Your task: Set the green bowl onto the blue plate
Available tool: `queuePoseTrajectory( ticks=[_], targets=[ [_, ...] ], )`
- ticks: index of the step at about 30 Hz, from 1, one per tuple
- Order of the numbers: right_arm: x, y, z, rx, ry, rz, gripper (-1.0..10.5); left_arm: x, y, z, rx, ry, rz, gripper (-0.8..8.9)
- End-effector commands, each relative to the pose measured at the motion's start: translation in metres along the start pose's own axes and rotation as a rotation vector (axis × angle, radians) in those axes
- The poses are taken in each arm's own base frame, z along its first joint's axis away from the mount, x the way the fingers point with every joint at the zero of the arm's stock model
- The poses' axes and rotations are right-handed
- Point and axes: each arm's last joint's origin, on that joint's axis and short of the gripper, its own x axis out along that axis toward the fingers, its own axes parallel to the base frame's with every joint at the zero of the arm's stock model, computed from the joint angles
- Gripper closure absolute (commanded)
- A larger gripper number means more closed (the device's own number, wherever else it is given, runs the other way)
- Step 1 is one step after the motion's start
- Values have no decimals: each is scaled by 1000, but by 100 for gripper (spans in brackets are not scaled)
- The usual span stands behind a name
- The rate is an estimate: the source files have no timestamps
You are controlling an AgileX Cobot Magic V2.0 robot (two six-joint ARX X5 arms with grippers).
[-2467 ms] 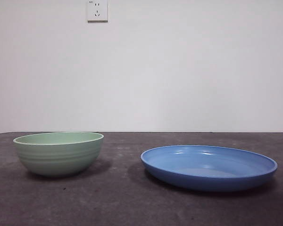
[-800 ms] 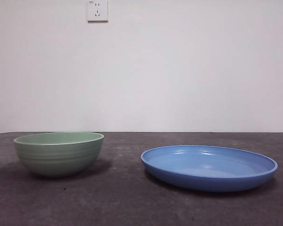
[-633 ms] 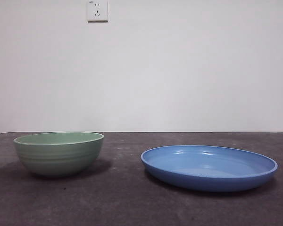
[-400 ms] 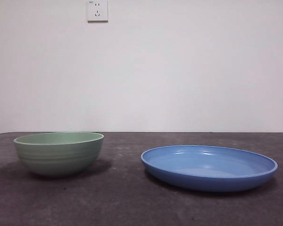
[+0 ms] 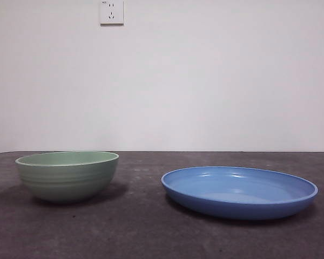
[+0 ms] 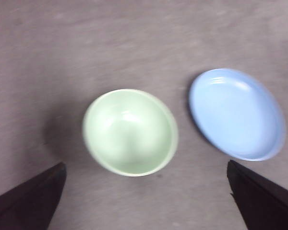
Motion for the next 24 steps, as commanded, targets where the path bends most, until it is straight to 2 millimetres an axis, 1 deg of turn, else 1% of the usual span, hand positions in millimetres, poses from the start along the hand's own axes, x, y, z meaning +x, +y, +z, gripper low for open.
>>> queuePoseTrajectory(
  ticks=[1,7,15,20,24],
  targets=[
    [-3,3,4,-4,-19,6,347,8,2,9,13,16,36,188],
    [-3,3,4,-4,-19,6,347,45,11,15,-15,135,59,189],
    [-3,3,4,-4,-19,6,348,105,27,19,-48,275,71,196],
    [-3,3,4,-4,-19,6,348,139,36,18,-57,312,81,199],
    [-3,3,4,-4,-19,6,348,163,44,16,-53,334,141,199]
  ],
)
